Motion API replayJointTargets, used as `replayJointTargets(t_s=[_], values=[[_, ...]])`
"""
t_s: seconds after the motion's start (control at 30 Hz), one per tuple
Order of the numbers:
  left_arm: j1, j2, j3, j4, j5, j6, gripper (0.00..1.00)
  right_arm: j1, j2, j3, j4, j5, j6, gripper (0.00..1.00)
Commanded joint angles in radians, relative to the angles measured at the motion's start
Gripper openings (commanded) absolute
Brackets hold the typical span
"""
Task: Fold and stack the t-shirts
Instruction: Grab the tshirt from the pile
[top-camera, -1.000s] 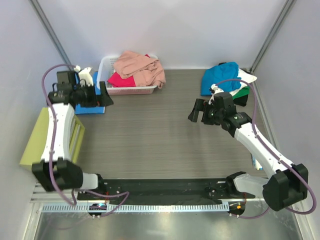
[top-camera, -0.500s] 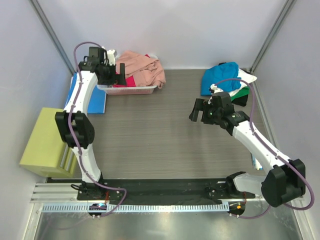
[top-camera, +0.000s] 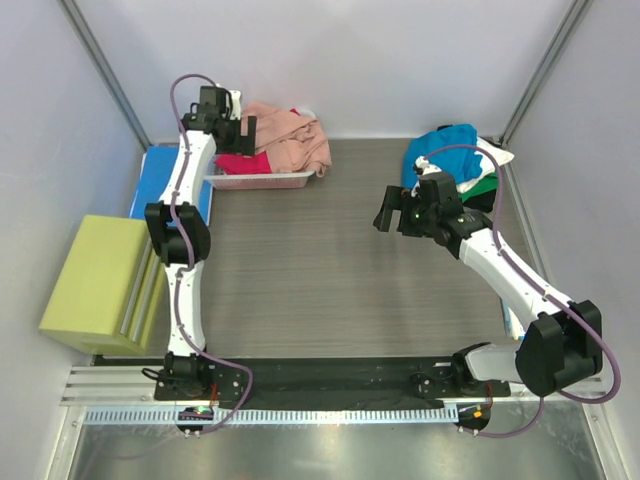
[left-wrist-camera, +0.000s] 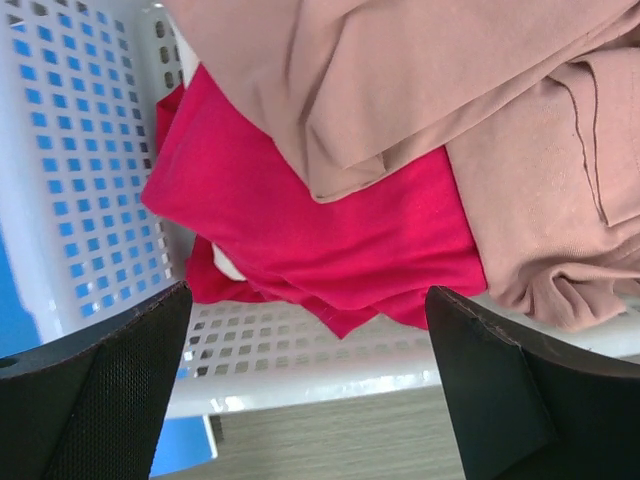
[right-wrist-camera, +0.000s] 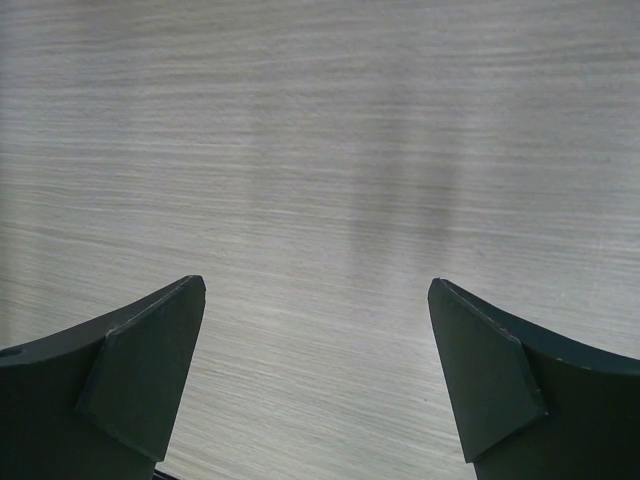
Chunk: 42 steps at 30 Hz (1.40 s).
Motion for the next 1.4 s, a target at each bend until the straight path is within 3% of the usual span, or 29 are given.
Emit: replayJointTargets(t_s=[0.0,0.5,0.73,1.1,1.17,1.27,1.37], values=[[-0.038,0.031,0.05,0.062,-0.031,0.026,1.0,0.005,0.016,0.074,0.049,-0.022,-0.015,1.0],[-0.078,0.101,0.034,0.301,-0.188,0.001,1.0,0.005,-0.001,0.035,0.097,-0.117,0.0,0.97],[-0.081,0.132,-0.006,0.438,-0.176,-0.002,1.0,0.005,-0.022,0.012,0.097,-0.137,-0.003,0.9],[-0.084,0.18,-0.031,0.449,-0.153,0.03,1.0,0.005,-0.049,-0.007,0.1,-0.14,0.007,0.85],[-0.084,0.178,-0.031,0.432,-0.132,0.061,0.88,0.005,-0.047,-0.009,0.103,-0.145,0.008,0.84],[-0.085,0.154,-0.034,0.418,-0.149,0.064,0.34,0.007,-0.046,-0.017,0.109,-0.152,0.013,0.83],[-0.087,0.106,-0.062,0.412,-0.155,0.061,0.09,0.004,-0.042,-0.027,0.118,-0.171,0.017,0.83]])
